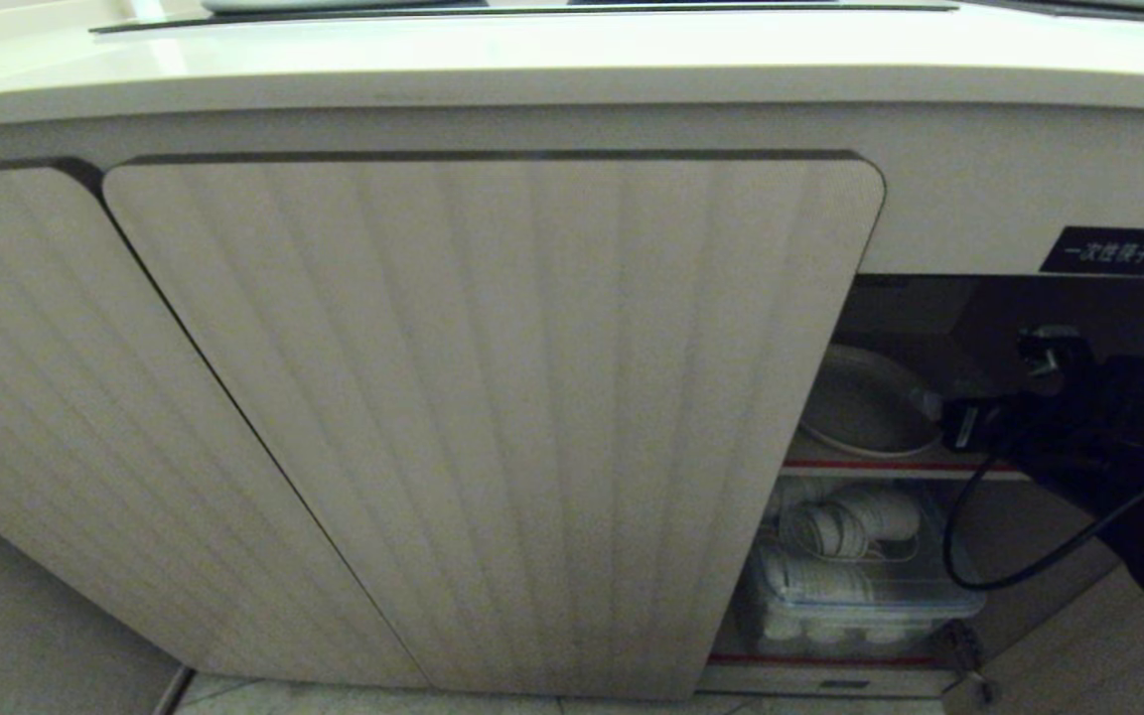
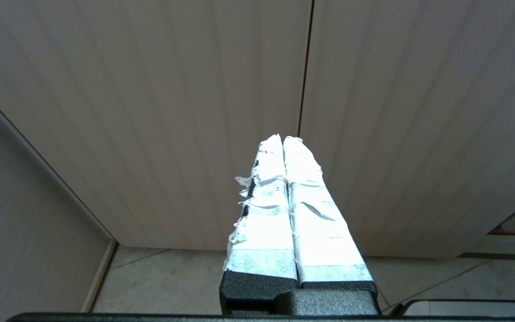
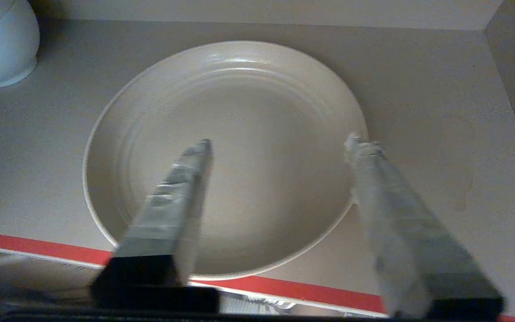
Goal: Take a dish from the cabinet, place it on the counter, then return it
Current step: Take the plate from the cabinet
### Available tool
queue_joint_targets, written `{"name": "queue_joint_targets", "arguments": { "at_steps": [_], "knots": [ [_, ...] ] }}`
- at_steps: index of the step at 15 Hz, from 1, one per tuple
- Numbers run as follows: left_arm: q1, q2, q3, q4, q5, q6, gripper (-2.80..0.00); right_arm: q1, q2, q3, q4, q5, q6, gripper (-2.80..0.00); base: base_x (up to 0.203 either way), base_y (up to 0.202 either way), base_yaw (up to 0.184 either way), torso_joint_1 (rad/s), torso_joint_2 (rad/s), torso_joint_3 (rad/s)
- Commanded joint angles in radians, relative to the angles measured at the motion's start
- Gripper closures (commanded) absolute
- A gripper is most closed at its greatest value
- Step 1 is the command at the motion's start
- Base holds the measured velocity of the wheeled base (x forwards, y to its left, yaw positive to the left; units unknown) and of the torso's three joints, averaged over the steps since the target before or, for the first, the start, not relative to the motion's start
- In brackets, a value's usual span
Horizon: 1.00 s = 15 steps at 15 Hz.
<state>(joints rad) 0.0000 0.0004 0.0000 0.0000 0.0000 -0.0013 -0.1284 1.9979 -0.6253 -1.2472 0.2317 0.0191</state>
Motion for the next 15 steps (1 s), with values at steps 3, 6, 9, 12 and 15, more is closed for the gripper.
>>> {"name": "queue_joint_targets", "arguments": {
  "at_steps": [3, 6, 9, 12, 15],
  "knots": [
    [0.0, 0.0, 0.0, 0.0, 0.0, 0.0, 0.0, -0.004, -0.002, 0.001, -0.008, 0.001, 0.002, -2.8, 0.0, 0.0, 0.0, 0.0, 0.0, 0.0],
    [0.0, 0.0, 0.0, 0.0, 0.0, 0.0, 0.0, -0.01, -0.002, -0.001, -0.023, 0.001, 0.002, -2.8, 0.0, 0.0, 0.0, 0.0, 0.0, 0.0],
    [0.0, 0.0, 0.0, 0.0, 0.0, 0.0, 0.0, -0.019, 0.001, -0.001, -0.028, 0.001, 0.004, -2.8, 0.0, 0.0, 0.0, 0.0, 0.0, 0.0],
    [0.0, 0.0, 0.0, 0.0, 0.0, 0.0, 0.0, -0.034, 0.004, -0.004, -0.035, 0.001, 0.004, -2.8, 0.0, 0.0, 0.0, 0.0, 0.0, 0.0],
    [0.0, 0.0, 0.0, 0.0, 0.0, 0.0, 0.0, -0.045, 0.006, -0.005, -0.035, 0.001, 0.004, -2.8, 0.0, 0.0, 0.0, 0.0, 0.0, 0.0]
  ]
}}
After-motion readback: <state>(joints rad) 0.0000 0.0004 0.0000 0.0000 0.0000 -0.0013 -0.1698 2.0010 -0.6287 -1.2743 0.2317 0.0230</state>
